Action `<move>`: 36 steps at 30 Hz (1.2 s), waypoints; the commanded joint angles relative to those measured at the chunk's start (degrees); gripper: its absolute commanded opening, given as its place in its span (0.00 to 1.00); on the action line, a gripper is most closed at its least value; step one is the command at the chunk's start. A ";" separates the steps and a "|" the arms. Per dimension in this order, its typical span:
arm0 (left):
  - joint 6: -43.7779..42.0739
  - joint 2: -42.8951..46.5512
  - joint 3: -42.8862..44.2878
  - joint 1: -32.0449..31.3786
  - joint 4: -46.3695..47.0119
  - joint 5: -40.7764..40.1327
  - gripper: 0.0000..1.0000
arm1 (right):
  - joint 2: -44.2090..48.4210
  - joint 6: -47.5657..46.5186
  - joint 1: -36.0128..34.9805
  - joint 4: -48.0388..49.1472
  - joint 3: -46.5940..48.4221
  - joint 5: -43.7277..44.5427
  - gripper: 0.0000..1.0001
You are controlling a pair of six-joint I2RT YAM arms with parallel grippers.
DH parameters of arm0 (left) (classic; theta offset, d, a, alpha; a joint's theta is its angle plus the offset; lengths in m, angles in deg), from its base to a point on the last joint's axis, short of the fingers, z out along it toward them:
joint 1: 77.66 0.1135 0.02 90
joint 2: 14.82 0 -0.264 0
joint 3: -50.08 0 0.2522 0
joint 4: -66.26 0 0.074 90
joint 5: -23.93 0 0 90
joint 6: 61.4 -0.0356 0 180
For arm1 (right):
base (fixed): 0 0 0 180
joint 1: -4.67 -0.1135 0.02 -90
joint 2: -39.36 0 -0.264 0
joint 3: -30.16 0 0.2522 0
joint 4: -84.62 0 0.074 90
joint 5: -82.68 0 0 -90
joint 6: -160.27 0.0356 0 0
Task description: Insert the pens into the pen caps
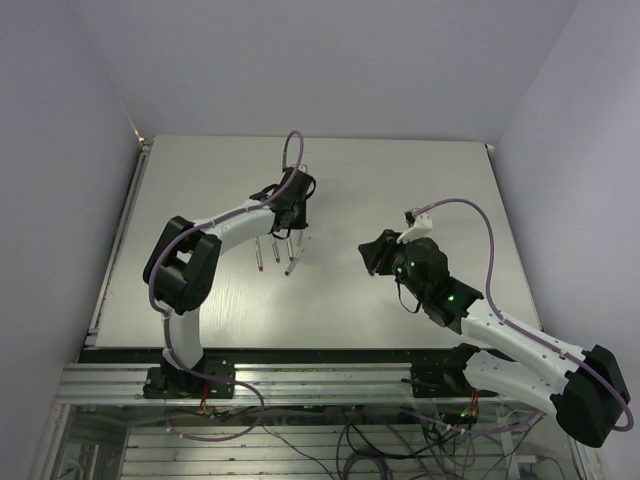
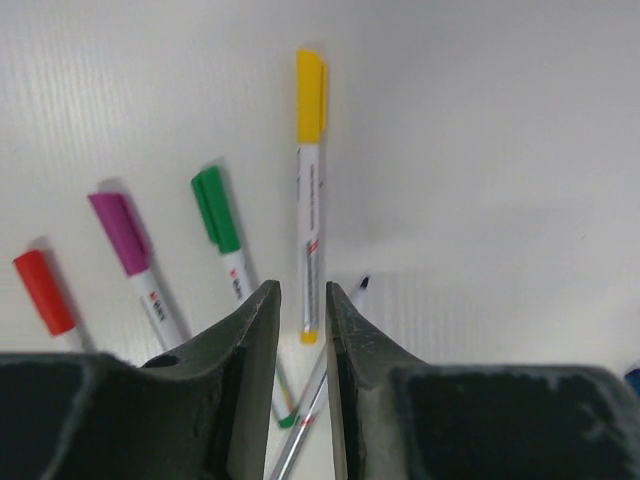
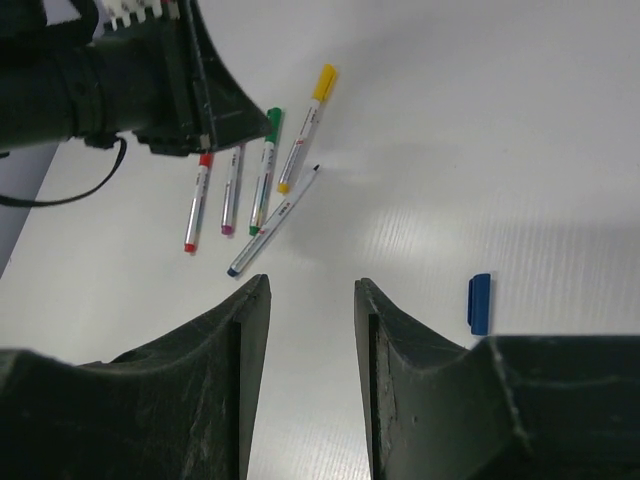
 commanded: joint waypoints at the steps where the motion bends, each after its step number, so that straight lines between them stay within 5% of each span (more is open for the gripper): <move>1: -2.96 3.77 -5.01 -1.55 -0.48 -2.18 0.34 | -0.51 0.47 -0.04 2.08 -0.69 0.00 0.39; 11: -4.81 6.83 -12.22 -6.66 0.39 -4.51 0.33 | -1.31 0.73 -0.02 3.00 -0.54 -0.75 0.38; 36: -4.64 2.68 -11.99 -9.00 -0.32 -5.16 0.33 | -0.95 0.72 -0.10 2.79 -0.73 -0.28 0.37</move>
